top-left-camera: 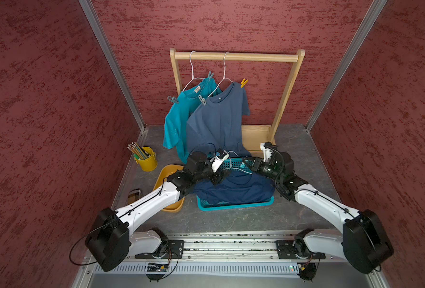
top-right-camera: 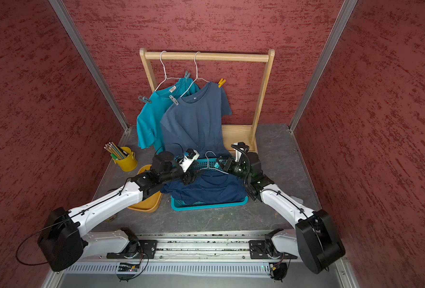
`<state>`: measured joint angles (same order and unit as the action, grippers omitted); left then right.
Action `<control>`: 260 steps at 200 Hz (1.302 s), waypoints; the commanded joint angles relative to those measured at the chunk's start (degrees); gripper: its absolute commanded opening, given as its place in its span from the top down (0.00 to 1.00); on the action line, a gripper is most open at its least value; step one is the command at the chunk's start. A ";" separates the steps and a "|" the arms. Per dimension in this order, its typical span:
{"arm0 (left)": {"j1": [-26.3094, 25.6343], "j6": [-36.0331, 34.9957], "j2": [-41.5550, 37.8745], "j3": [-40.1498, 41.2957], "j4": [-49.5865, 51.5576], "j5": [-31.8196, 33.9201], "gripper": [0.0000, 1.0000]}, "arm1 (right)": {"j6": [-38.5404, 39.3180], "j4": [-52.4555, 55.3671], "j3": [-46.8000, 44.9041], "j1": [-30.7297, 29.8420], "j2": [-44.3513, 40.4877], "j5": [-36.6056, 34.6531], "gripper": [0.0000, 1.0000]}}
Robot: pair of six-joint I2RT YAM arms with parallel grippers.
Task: Remove the clothespins securing t-shirts to the hanger
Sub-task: Place the hanger in the basket, then place the clothespin in the storage box.
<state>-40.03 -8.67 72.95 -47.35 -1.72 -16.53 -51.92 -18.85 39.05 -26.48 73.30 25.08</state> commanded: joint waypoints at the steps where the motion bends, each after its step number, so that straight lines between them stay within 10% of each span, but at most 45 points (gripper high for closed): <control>1: -3.08 4.03 2.65 0.81 -11.16 2.52 0.42 | -6.97 -4.80 0.30 -2.23 1.60 -3.45 0.98; 58: 1.19 19.47 8.96 -2.28 -10.81 -0.44 0.46 | -8.02 -4.55 1.09 -5.15 1.31 -4.32 0.93; 161: 1.52 19.30 11.17 -2.48 -13.40 -3.01 0.86 | -8.15 -4.35 2.36 -6.82 2.88 -3.76 0.85; 204: 1.79 18.71 11.57 -3.44 -11.88 -4.30 1.00 | -9.36 -2.74 3.87 -6.96 3.69 -3.11 0.55; 260: 3.59 20.03 6.59 -1.89 -4.75 -1.27 1.00 | -4.91 3.18 5.49 -7.01 1.69 -6.74 0.46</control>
<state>-37.47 10.39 82.87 -50.48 -10.46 -19.94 -58.78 -17.15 44.07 -33.12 76.44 20.64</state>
